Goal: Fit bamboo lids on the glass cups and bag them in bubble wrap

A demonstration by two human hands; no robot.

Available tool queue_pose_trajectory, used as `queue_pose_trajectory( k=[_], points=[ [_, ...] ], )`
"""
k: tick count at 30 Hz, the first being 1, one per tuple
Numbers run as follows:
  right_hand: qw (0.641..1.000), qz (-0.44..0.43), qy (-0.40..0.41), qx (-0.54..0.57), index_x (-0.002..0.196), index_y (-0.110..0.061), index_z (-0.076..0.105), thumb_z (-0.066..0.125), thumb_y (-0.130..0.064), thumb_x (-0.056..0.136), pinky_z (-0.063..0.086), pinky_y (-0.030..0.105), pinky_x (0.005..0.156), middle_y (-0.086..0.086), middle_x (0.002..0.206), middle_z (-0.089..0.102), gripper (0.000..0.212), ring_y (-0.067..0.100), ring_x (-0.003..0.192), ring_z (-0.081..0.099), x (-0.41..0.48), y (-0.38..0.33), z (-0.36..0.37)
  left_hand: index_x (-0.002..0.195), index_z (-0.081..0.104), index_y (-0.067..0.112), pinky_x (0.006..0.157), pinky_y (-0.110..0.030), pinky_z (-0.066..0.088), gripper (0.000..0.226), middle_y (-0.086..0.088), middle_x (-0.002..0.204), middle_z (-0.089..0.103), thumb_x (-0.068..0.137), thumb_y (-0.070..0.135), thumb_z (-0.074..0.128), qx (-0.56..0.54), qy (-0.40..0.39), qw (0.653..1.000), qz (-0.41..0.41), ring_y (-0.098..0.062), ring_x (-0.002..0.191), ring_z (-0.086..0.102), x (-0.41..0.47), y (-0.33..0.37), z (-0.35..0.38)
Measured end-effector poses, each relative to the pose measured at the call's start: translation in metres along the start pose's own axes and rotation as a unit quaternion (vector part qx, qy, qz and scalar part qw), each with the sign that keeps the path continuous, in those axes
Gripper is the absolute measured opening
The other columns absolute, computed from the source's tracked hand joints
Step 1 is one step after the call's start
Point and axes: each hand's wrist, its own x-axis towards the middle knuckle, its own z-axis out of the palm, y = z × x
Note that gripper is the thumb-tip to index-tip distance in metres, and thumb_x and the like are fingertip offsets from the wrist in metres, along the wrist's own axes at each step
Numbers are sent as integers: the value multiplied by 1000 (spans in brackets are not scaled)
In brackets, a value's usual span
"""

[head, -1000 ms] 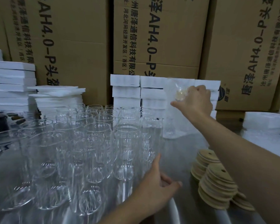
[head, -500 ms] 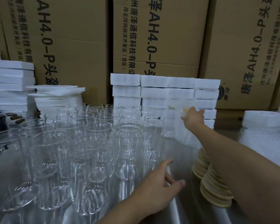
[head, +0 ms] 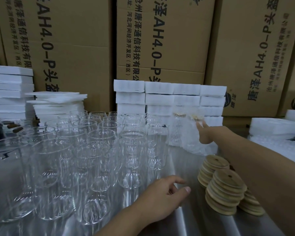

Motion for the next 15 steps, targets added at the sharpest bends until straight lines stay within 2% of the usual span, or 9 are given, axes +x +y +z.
queue_pose_trajectory(
  k=[4, 6, 8, 9, 11, 13, 15],
  points=[
    [999, -16, 9, -44, 151, -15, -16, 27, -7, 100, 16, 46, 117, 9, 159, -17, 67, 31, 148, 5, 0, 5, -4, 90, 60, 45, 83, -29, 53, 23, 13, 65, 65, 72, 58, 55, -2, 4, 1000, 6, -2, 65, 64, 1, 0, 1],
    [998, -30, 32, -40, 153, -15, -10, 29, -7, 100, 19, 44, 117, 12, 161, -3, 66, 31, 147, 12, -4, 2, -6, 88, 61, 44, 82, -30, 54, 20, 12, 64, 65, 73, 56, 55, -3, 10, 1000, 12, -3, 64, 64, 1, 0, 1],
    [997, -39, 62, -38, 154, -15, -2, 33, -8, 99, 28, 40, 113, 13, 159, 13, 66, 32, 142, 24, -10, -1, -9, 85, 62, 45, 80, -29, 54, 17, 12, 64, 65, 73, 56, 56, -3, 14, 1000, 17, -2, 63, 65, 1, -1, 0],
    [995, -39, 84, -43, 154, -13, 6, 36, -9, 98, 34, 39, 106, 14, 156, 24, 64, 32, 137, 32, -15, -3, -10, 84, 63, 45, 79, -28, 54, 16, 12, 64, 65, 73, 55, 56, -4, 16, 1000, 18, -2, 62, 65, 1, -1, -1],
    [983, -32, 168, -64, 145, -8, 30, 40, -12, 96, 44, 37, 84, 14, 137, 47, 50, 31, 116, 50, -25, -7, -13, 80, 64, 44, 77, -28, 54, 13, 13, 62, 65, 73, 53, 58, -5, 20, 1000, 18, -2, 61, 65, 1, -2, -1],
    [962, -33, 266, -51, 122, -6, 48, 41, -10, 93, 38, 31, 66, 13, 115, 59, 30, 28, 88, 52, -39, -17, -16, 77, 64, 43, 77, -29, 54, 9, 14, 61, 65, 74, 50, 59, -3, 20, 1000, 17, -3, 61, 64, 1, -4, -1],
    [948, -53, 313, -8, 109, -5, 53, 41, -5, 89, 30, 28, 55, 14, 107, 62, 23, 27, 76, 45, -53, -32, -18, 76, 65, 42, 76, -28, 54, 8, 15, 61, 65, 74, 48, 59, 8, 20, 1000, 17, -3, 61, 62, 2, -5, 0]
  ],
)
